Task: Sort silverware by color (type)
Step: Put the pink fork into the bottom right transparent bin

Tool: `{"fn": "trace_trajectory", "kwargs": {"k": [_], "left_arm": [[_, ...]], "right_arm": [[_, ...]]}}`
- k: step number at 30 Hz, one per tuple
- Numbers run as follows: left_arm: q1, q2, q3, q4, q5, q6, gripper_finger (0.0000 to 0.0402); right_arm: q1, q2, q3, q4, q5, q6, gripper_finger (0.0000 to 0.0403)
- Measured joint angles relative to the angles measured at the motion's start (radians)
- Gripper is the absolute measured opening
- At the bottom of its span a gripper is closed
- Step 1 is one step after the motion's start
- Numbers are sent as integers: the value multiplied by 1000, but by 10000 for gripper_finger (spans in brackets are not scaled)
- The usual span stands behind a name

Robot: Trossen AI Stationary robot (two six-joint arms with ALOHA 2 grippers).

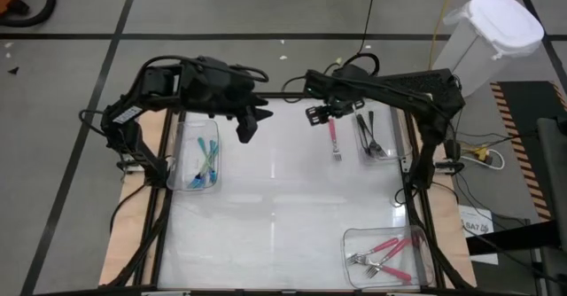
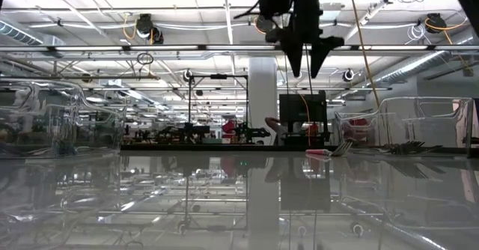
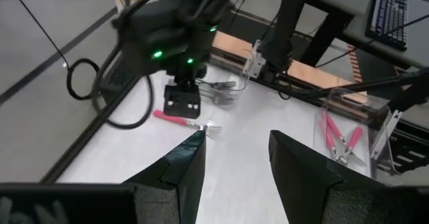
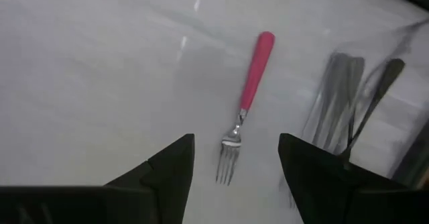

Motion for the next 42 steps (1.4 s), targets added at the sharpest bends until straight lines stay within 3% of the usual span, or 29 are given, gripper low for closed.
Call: {"fn": "trace_trajectory", "kwargs": {"k": [13,20,33,42], "left_arm": [[-3,0,0,-54,-1,-71,166],[-20,0,0,-82,-2,-101,166],[-45,0,0,-96,-2,-59,166],[-42,1,0,-96,-3,-25,166]], "right_arm": [[-21,119,0,43,-14,-173,215],[-21,118,-48,102,-15,-146,215],[-15,118,-274,264,-58,-78,215],[-17,118,-359,327,16,-19,215]]}}
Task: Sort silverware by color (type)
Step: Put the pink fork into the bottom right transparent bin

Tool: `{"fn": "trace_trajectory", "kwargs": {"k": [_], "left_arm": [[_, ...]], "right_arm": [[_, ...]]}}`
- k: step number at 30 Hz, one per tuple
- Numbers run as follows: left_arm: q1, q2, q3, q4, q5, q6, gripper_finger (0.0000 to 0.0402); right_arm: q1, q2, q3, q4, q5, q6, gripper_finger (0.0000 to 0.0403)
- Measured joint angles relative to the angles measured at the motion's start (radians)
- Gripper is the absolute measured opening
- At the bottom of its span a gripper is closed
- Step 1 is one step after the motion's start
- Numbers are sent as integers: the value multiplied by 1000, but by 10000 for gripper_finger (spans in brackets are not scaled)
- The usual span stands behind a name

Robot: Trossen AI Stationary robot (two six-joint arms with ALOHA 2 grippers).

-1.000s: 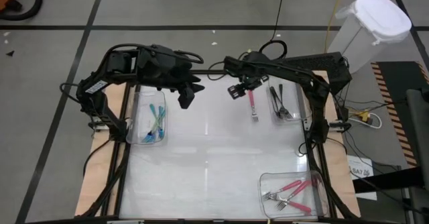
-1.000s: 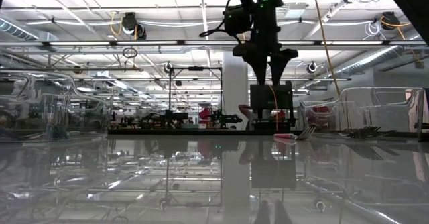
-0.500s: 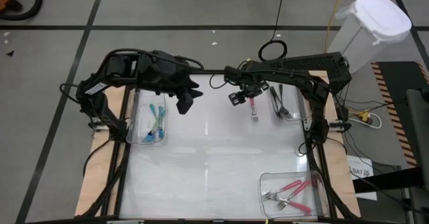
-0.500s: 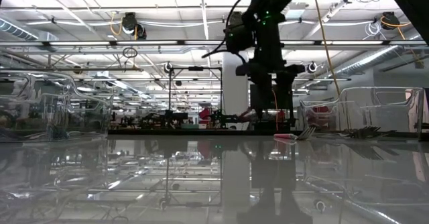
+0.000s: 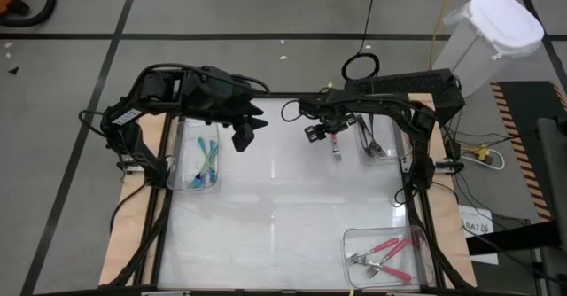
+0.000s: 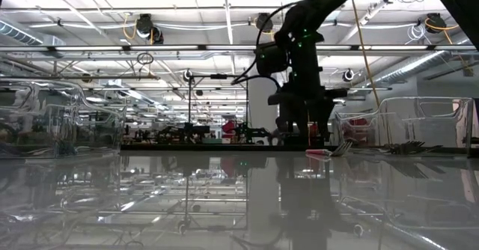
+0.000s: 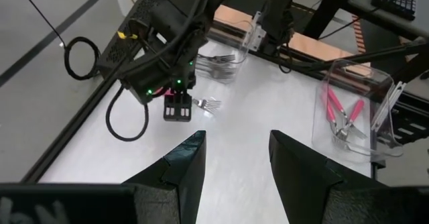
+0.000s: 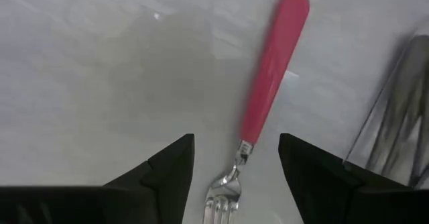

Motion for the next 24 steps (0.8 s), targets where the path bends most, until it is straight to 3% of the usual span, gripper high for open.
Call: {"fn": "trace_trajectory", "kwargs": {"k": [13,24], "left_arm": [[1,0,0,0,-15,24,166],[9,0,0,0,-16,62,166]], "right_arm": [[1,0,-153,87,-10,50,215],[-7,0,-162,163,-54,13,215]]}}
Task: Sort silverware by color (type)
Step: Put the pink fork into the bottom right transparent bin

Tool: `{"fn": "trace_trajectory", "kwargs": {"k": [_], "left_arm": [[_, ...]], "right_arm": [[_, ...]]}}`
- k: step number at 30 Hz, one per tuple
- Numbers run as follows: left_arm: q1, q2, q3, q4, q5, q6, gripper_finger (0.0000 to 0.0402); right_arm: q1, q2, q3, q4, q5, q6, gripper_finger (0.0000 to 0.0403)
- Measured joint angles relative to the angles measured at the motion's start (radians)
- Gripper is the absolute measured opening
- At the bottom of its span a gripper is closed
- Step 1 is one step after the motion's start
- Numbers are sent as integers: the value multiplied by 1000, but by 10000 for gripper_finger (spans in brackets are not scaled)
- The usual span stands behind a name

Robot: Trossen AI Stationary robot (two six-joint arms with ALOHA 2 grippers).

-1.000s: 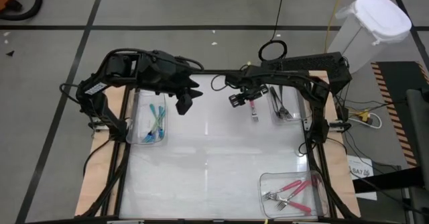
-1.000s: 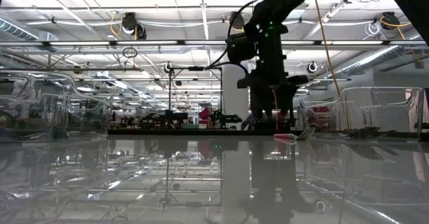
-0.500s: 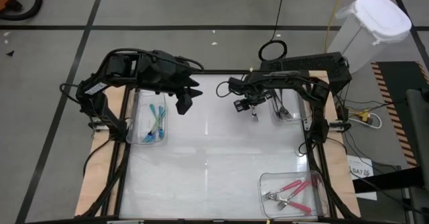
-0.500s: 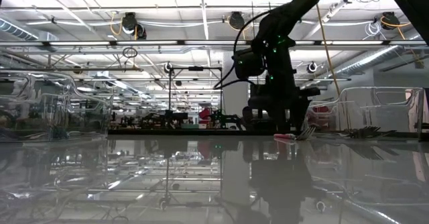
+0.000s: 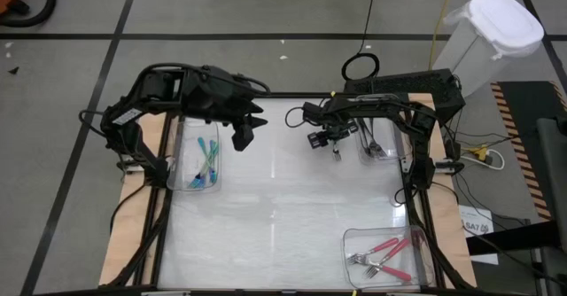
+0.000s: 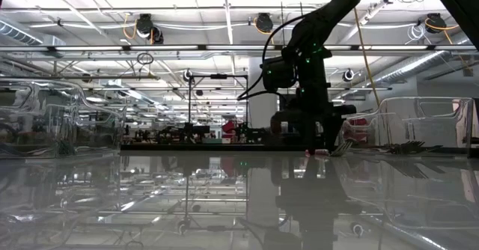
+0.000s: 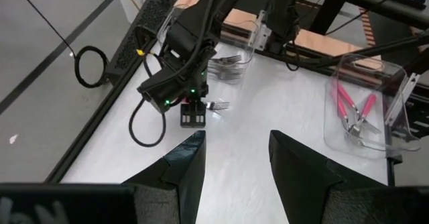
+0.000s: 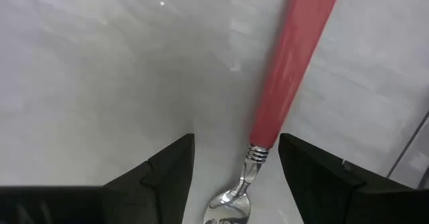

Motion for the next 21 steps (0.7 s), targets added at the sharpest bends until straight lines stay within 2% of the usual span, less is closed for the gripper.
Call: {"fn": "trace_trajectory", "kwargs": {"k": [15,21], "left_arm": [[24,0,0,0,-1,-3,166],[24,1,0,0,-4,8,166]], "right_arm": [[1,30,4,25,-46,25,212],[4,31,3,26,-53,20,175]]}}
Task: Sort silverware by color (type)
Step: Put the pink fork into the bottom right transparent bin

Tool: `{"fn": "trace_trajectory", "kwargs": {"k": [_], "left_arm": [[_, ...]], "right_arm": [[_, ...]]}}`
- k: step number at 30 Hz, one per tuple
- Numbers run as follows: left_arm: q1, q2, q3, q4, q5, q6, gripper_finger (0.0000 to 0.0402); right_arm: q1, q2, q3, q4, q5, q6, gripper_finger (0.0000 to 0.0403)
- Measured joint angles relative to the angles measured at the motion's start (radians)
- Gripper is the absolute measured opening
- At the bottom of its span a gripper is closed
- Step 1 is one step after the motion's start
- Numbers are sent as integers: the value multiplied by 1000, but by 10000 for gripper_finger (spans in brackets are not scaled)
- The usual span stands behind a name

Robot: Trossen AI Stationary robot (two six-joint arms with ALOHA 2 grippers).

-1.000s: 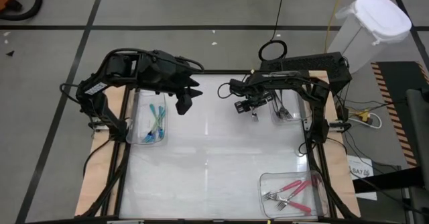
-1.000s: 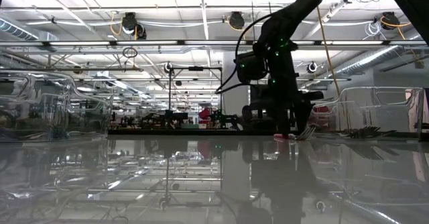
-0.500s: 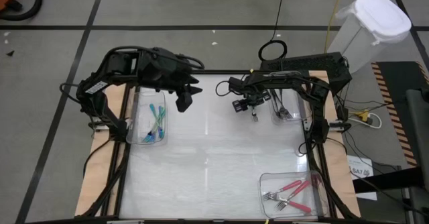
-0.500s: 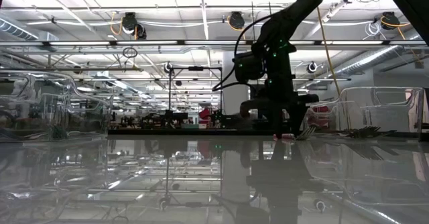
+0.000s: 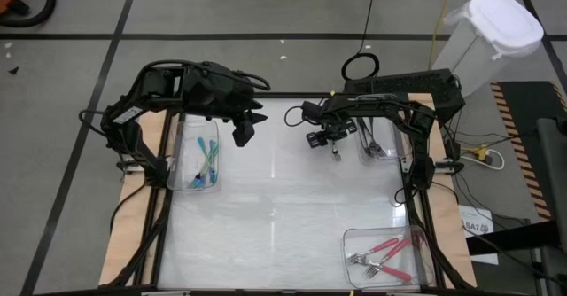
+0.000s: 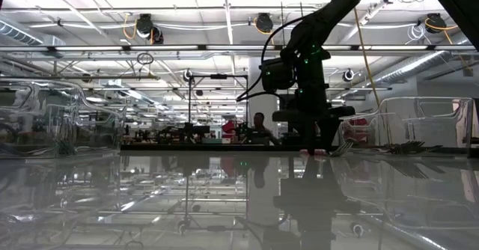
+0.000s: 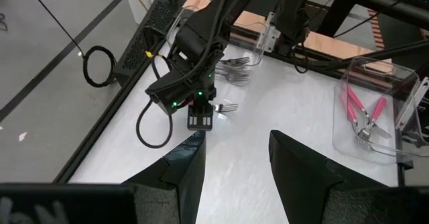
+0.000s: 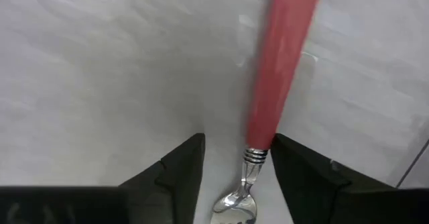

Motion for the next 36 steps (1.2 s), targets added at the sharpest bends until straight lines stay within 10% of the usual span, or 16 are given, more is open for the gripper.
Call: {"fn": "trace_trajectory", "kwargs": {"k": [15,36], "left_arm": [[6,0,0,0,-5,10,166],[10,0,0,0,-34,18,166]], "right_arm": [[4,2,-1,4,-30,-18,57],[28,-115,-5,-45,-66,2,50]]}}
